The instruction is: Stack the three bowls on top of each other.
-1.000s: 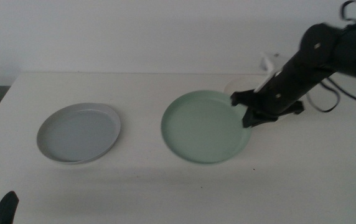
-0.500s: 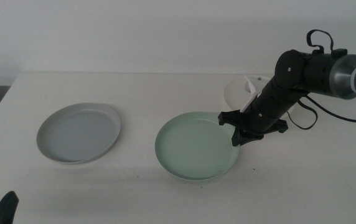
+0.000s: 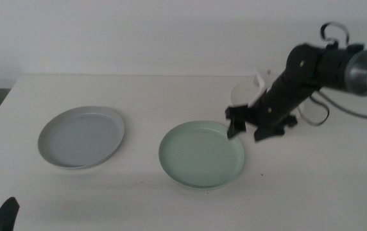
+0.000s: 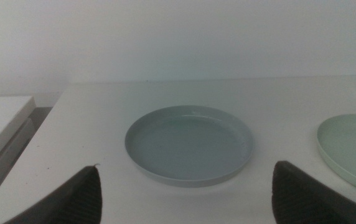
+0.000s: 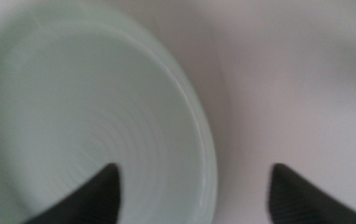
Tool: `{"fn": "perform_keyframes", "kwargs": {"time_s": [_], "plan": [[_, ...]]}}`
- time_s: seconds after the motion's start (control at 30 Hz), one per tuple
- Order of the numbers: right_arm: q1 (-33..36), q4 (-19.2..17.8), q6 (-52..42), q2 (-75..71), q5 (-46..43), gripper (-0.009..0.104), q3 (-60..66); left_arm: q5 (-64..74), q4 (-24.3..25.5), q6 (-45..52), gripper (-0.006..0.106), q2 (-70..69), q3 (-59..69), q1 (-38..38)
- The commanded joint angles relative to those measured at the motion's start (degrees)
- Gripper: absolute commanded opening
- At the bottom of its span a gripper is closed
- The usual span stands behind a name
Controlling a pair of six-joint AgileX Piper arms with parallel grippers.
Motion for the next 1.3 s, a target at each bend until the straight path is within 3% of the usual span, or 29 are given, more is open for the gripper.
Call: {"fn": "perform_keyframes", "kwargs": {"time_s": [0.0,0.1,0.23,0.33,0.53,0.83,1.27], "plan": [[-1.3,-2.1,-0.2,-3.4,0.1,0.064,-3.1,-0.8,0.0,0.0,0.094,-0.2,0.0,0.1],[-3.8,-7.5,2.1,-4.7,3.2,0.077,-9.5,-0.8,0.0,0.2,0.094,-0.2,0.0,0.1],[-8.4,-16.5,7.5,-1.7,8.4,0.077,-21.2,-0.8,0.0,0.2,0.094,-0.2,0.0,0.1],[-11.5,-19.4,7.7,3.0,10.9,0.076,-27.5,-0.8,0.0,0.2,0.094,-0.2,0.0,0.1],[-15.2,-19.4,7.4,13.2,11.5,0.073,-35.4,-0.8,0.0,0.0,0.094,-0.2,0.0,0.1],[-16.3,-20.7,7.4,22.1,7.5,0.066,-36.4,-0.8,0.0,0.0,0.094,-0.2,0.0,0.1],[-16.5,-20.5,7.4,25.6,6.5,0.035,-36.4,-0.8,0.0,0.0,0.094,-0.2,0.0,0.1]]}}
